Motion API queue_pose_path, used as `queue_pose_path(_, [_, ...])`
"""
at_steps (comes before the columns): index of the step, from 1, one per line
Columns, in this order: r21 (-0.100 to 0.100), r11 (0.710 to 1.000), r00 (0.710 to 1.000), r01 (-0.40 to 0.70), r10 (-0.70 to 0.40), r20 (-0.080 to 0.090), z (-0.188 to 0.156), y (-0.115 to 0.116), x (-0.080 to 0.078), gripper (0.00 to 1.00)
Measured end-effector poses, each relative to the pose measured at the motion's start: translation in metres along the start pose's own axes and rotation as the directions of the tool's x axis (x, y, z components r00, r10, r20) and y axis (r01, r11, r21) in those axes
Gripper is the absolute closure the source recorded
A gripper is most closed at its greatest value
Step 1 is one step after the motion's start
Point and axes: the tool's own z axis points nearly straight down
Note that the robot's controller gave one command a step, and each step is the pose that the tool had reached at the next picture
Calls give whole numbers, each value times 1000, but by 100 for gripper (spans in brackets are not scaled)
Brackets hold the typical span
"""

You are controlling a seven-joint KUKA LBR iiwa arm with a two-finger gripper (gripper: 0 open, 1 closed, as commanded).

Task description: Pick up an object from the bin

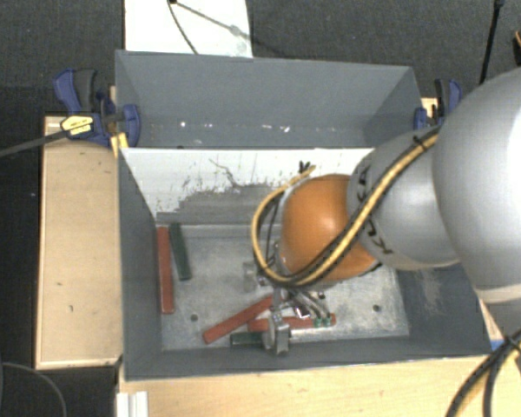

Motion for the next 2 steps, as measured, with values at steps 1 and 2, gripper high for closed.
queue_pose_path(1, [-2, 1000, 1000, 0, 0, 17, -5, 3, -6, 100])
queue_pose_path(2, [-4, 964, 964, -267, 268, 9, -57, 31, -5, 100])
